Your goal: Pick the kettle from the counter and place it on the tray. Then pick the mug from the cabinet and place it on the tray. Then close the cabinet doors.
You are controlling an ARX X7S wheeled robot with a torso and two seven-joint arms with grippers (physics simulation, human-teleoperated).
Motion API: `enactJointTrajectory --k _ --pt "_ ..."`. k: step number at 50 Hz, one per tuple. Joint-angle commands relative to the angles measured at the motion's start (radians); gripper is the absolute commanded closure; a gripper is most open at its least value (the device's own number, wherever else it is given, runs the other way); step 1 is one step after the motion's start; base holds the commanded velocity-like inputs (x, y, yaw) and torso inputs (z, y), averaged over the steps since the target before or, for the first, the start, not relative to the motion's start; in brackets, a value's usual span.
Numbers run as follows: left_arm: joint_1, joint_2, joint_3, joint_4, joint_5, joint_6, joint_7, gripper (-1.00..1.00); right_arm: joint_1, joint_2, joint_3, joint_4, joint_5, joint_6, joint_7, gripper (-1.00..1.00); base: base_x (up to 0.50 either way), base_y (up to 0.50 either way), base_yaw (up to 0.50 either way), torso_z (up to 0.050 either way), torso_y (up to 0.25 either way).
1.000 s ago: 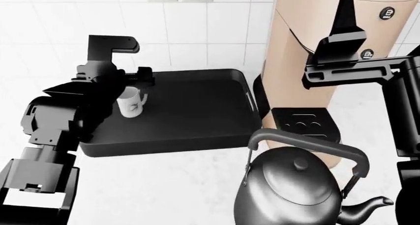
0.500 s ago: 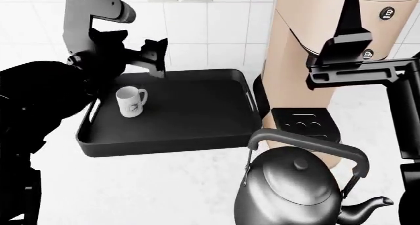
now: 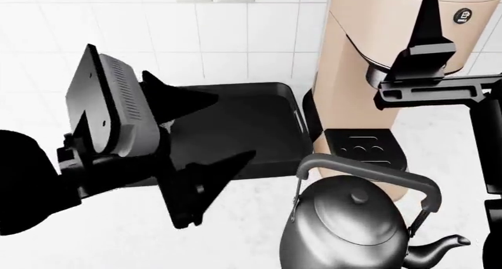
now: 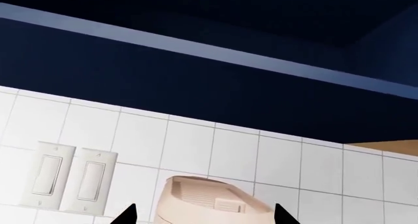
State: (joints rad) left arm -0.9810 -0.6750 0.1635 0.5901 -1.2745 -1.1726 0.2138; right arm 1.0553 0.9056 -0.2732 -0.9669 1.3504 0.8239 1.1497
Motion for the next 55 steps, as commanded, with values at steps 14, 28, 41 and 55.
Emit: enactJointTrajectory --k 14,28,41,55 --pt "0.064 0.013 0.05 0.118 -0.095 -0.012 0.072 -1.0 -0.039 0.007 0.002 0.004 -0.033 -0.021 -0.018 -1.0 0.0 0.0 0.0 0.0 0.0" --pt "-0.03 0.129 0.149 0.034 -0.043 -0.024 0.084 -1.0 -0.083 0.024 0.013 0.008 -0.061 -0.047 -0.038 -1.0 0.0 0.0 0.0 0.0 0.0" --pt "-0.133 0.188 0.192 -0.028 -0.047 -0.049 0.075 -1.0 -0.127 0.032 0.019 0.017 -0.094 -0.073 -0.06 -1.0 0.0 0.0 0.0 0.0 0.0" --pt "-0.151 0.238 0.266 -0.106 0.055 -0.007 0.128 -1.0 -0.149 0.04 0.021 0.018 -0.106 -0.085 -0.066 -1.0 0.0 0.0 0.0 0.0 0.0"
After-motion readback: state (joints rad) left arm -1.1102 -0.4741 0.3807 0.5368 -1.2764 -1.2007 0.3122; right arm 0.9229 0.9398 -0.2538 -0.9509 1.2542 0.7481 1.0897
